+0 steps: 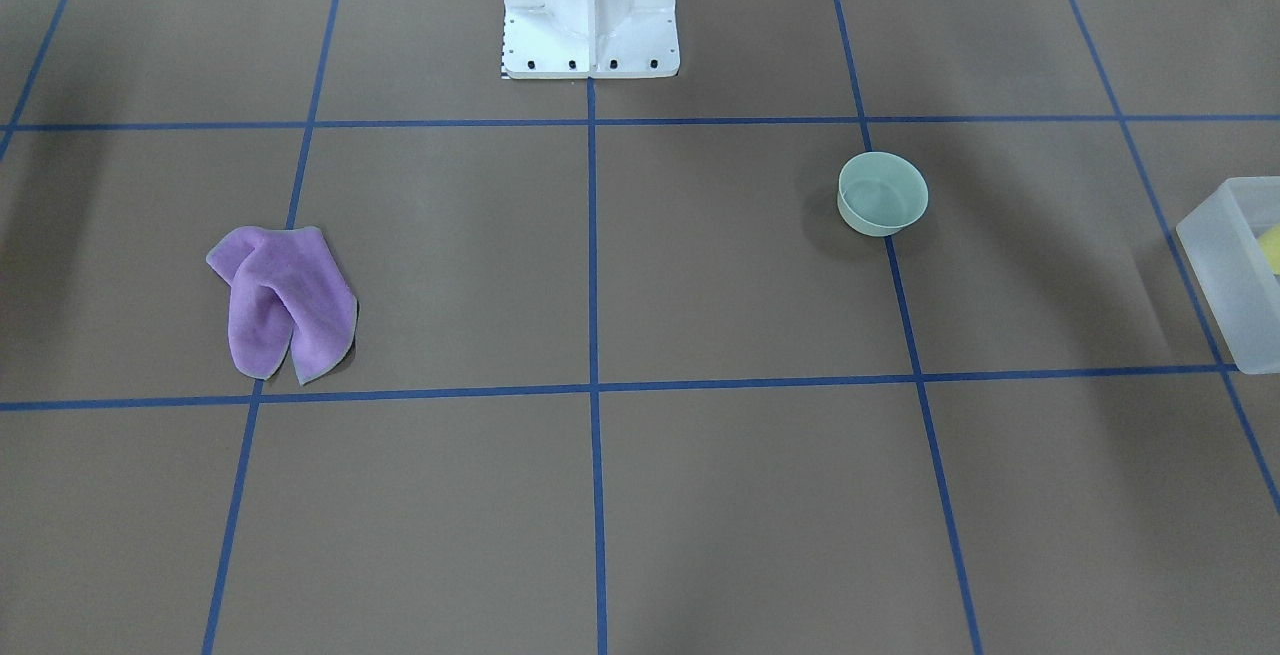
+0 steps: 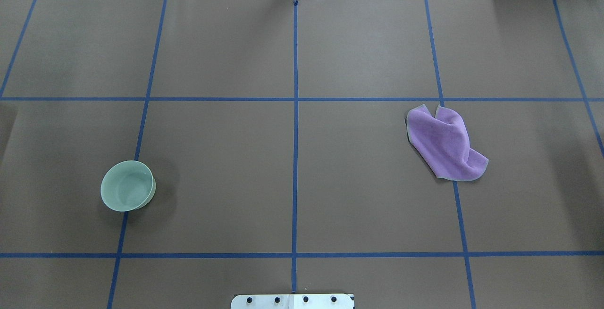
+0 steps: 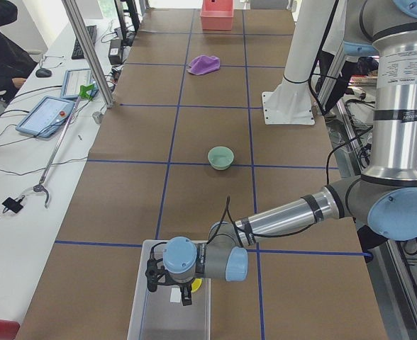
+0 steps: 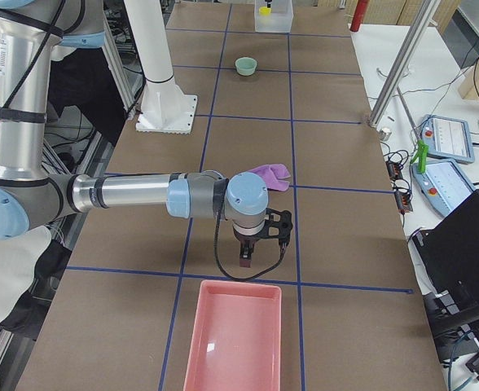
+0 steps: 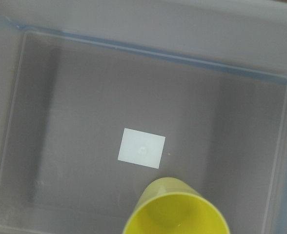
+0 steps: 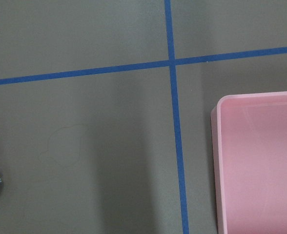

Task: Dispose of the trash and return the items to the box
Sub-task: 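Lower the yellow cup into the clear bin and open the left gripper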

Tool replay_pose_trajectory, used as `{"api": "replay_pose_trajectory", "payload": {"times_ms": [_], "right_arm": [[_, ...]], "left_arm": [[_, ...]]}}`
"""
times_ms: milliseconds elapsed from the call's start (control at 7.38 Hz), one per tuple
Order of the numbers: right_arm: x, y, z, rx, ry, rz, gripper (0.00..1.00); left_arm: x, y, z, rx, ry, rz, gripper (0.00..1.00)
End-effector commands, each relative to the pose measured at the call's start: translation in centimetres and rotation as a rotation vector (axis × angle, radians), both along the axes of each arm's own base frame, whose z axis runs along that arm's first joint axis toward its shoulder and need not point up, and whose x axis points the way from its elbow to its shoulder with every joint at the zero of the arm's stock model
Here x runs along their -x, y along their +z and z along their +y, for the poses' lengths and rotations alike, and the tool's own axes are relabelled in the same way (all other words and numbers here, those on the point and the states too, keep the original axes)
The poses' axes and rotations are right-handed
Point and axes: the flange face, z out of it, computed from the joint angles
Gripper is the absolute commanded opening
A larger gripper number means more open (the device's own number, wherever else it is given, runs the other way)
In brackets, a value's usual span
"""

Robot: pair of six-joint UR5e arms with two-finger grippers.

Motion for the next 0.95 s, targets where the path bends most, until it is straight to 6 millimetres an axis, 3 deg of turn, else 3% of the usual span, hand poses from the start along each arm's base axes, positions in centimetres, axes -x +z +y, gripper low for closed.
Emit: {"api": "replay_pose_trajectory", "payload": {"times_ms": [0, 136, 271, 407, 678, 814], "right_arm": [[0.1, -0.1, 0.0, -0.006, -0.005, 0.0, 1.0], [0.2, -0.1, 0.0, 0.001, -0.002, 0.003, 1.0], [0.4, -0.7, -0.9, -0.017, -0.013, 0.016, 1.0], [0.8, -1.0, -1.3, -0.025, -0.022, 0.028, 1.0], [0.9, -0.9, -1.4, -0.025, -0.025, 0.031, 1.0], [0.9, -1.0, -1.4, -0.025, -0.026, 0.03, 1.0]], "left_arm": [[0.7, -9.0, -2.9, -0.019, -0.02, 0.003, 0.99], [1.0, -18.0, -5.1, 0.01, -0.024, -0.004, 0.99], [0.7, -25.3, -5.1, 0.014, -0.047, 0.001, 0.99], [-1.5, -29.5, -4.7, 0.02, -0.091, 0.023, 0.99], [-13.3, -36.6, -3.0, 0.081, -0.08, 0.084, 0.99], [-19.5, -38.5, -2.3, 0.099, -0.112, 0.109, 0.99]]}}
